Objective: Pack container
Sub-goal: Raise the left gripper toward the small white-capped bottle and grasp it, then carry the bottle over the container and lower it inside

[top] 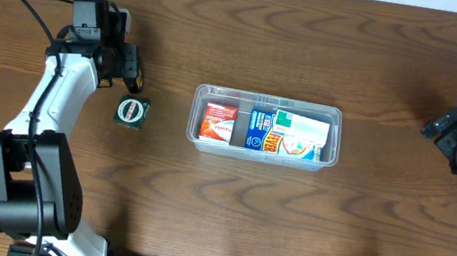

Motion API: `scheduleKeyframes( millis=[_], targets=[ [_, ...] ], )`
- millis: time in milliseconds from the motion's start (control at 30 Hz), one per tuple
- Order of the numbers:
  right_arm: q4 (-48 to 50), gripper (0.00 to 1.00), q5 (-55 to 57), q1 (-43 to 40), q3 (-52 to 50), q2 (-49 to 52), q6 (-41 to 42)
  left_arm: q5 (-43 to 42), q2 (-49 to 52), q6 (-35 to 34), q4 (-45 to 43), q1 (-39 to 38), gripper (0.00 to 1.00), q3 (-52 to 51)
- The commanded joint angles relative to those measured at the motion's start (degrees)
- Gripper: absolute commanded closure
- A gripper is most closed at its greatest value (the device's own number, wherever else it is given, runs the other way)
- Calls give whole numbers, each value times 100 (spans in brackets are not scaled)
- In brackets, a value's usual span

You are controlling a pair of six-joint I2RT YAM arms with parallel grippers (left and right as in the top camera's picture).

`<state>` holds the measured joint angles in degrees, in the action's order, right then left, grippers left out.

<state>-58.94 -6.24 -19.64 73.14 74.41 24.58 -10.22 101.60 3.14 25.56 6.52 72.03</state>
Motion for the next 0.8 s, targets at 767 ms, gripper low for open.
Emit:
scheduleKeyframes(
  millis=[767],
  targets=[
    [-4, 1, -22, -17, 24, 11, 46, 212, -2830, -702, 876, -1906, 80, 22]
  ],
)
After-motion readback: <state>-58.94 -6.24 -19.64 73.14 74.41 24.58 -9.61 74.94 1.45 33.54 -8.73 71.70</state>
